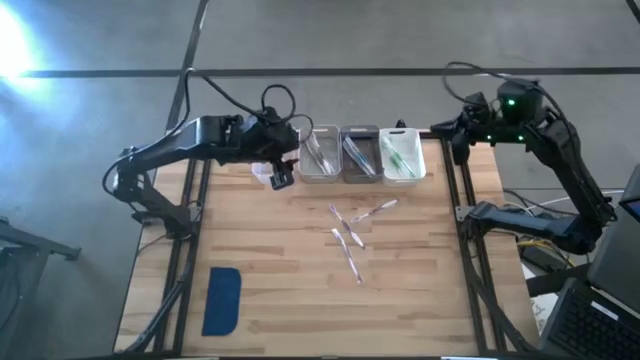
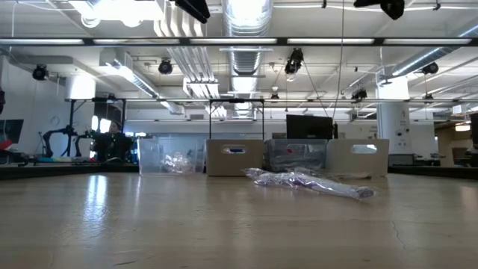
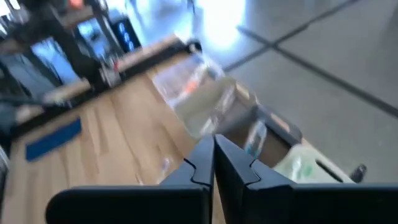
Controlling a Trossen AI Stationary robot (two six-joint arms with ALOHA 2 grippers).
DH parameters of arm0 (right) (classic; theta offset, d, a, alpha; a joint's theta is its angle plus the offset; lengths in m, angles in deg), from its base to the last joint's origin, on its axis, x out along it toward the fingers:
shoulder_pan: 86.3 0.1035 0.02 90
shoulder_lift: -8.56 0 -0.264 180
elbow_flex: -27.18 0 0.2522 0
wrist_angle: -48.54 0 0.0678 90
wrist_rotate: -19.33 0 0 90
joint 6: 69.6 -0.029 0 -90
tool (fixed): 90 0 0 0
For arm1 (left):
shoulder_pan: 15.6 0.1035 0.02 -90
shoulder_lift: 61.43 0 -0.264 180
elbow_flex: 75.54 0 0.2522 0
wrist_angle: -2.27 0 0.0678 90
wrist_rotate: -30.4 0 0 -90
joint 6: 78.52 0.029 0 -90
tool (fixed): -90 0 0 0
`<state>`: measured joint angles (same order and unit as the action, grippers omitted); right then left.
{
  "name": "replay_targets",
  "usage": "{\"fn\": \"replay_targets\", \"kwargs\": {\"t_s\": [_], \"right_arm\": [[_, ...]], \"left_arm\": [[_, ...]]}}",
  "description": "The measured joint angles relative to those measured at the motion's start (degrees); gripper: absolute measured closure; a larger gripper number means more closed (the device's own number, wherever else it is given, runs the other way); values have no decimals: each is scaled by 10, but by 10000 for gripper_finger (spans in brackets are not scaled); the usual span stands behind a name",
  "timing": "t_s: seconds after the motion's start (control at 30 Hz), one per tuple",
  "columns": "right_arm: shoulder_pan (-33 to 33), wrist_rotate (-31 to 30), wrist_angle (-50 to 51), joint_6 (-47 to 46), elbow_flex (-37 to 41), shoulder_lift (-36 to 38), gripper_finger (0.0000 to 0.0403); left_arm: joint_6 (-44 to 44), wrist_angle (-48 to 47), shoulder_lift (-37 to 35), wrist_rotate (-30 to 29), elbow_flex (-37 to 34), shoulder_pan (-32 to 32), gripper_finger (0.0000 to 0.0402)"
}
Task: Pick & Place Toothbrushes
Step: Put the purple toothbrush into the gray bin
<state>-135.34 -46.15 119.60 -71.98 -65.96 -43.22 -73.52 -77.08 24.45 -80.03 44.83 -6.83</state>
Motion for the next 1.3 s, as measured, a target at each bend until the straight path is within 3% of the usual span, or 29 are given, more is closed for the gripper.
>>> {"fn": "replay_targets", "kwargs": {"t_s": [0.17,0.3,0.43,0.77,0.93,1.3], "right_arm": [[14,-5,-87,-82,0,36,394],[32,-35,-138,-105,0,67,394],[53,-31,-142,-67,0,93,394],[95,64,-145,-13,0,104,394],[98,66,-161,43,0,105,394],[98,64,-158,40,0,102,394]], "left_arm": [[71,24,6,4,-33,1,138],[97,64,11,65,-63,1,138],[102,122,18,90,-100,1,138],[57,226,42,93,-161,1,138],[55,246,47,96,-186,1,138],[26,316,47,120,-266,0,138]]}}
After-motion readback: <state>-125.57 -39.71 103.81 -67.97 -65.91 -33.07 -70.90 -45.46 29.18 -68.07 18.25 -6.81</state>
